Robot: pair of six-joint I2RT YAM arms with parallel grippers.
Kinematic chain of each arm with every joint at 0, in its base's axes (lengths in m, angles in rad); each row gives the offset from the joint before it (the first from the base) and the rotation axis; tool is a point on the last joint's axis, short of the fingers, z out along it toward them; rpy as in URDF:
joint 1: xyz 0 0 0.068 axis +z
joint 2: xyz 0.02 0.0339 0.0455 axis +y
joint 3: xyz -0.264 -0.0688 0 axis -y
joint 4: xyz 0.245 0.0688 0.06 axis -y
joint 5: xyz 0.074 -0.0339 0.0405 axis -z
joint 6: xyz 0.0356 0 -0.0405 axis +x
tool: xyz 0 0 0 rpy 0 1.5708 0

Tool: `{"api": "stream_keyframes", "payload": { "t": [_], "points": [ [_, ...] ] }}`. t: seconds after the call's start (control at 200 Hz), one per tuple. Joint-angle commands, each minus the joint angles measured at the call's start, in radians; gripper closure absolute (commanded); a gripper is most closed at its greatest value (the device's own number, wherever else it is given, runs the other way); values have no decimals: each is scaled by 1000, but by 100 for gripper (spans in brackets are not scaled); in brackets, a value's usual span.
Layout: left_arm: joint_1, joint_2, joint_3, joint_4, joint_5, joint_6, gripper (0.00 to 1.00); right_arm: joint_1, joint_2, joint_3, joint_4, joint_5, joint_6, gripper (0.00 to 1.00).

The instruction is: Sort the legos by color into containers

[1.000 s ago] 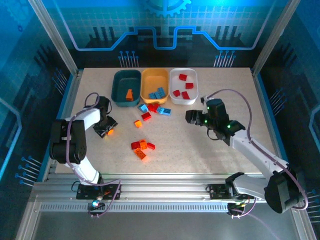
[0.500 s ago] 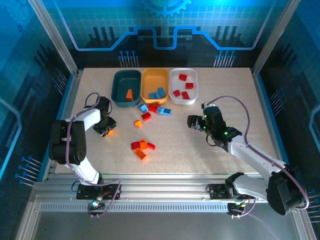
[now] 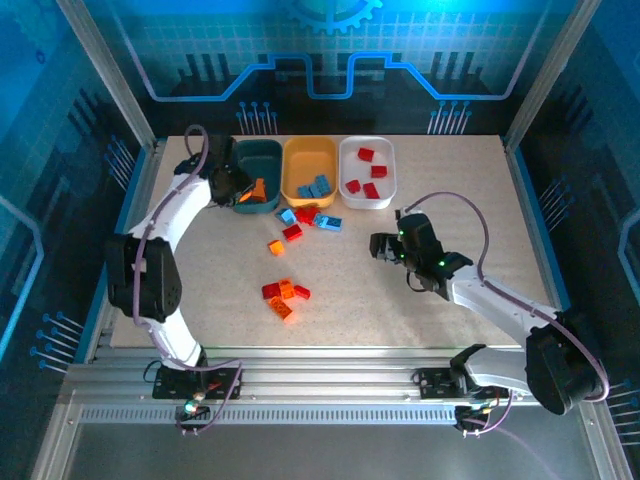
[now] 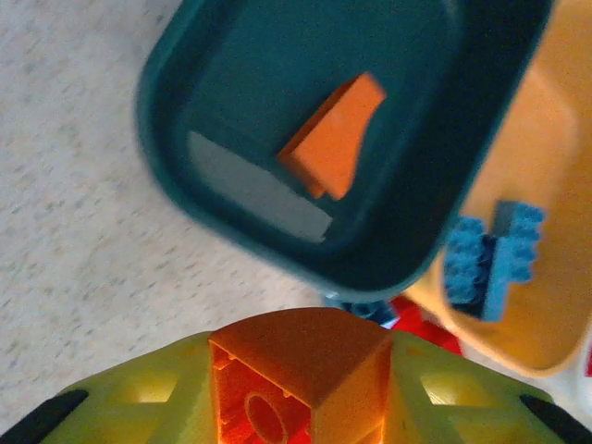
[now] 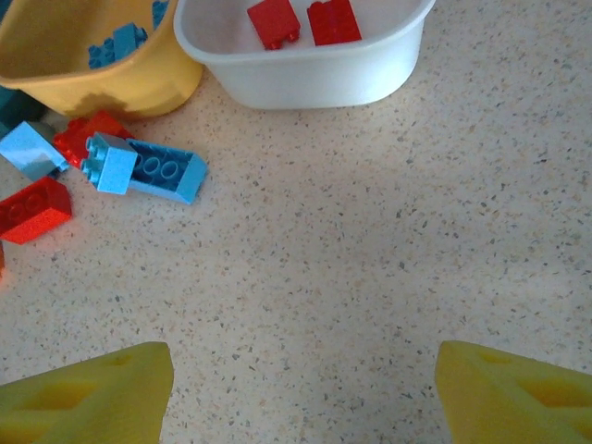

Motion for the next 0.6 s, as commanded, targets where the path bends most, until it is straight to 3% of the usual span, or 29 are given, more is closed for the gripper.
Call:
{"api": "stream_keyframes", "payload": {
  "t": [0.0,0.225,0.34,0.425,0.49,0.555,0.595],
  "points": [
    [0,116,97,-56,45,57,66,20,39,40,23,27,-3,25],
    [7,304,338,-56,59,115,65,45,56,67,4,4,-18,24],
    [18,369,418,-58,68,111,57,64,36,68,-2,-5,-29,23],
    [22,409,468,-81,74,105,38,69,20,66,-12,5,-37,22],
    [22,409,477,-82,87,104,29,72,4,63,-18,14,-41,22],
    [22,380,463,-70,109,100,6,78,-14,58,-18,14,-48,22],
    [22,355,450,-65,127,101,1,84,-22,59,-17,10,-51,21]
  ]
}}
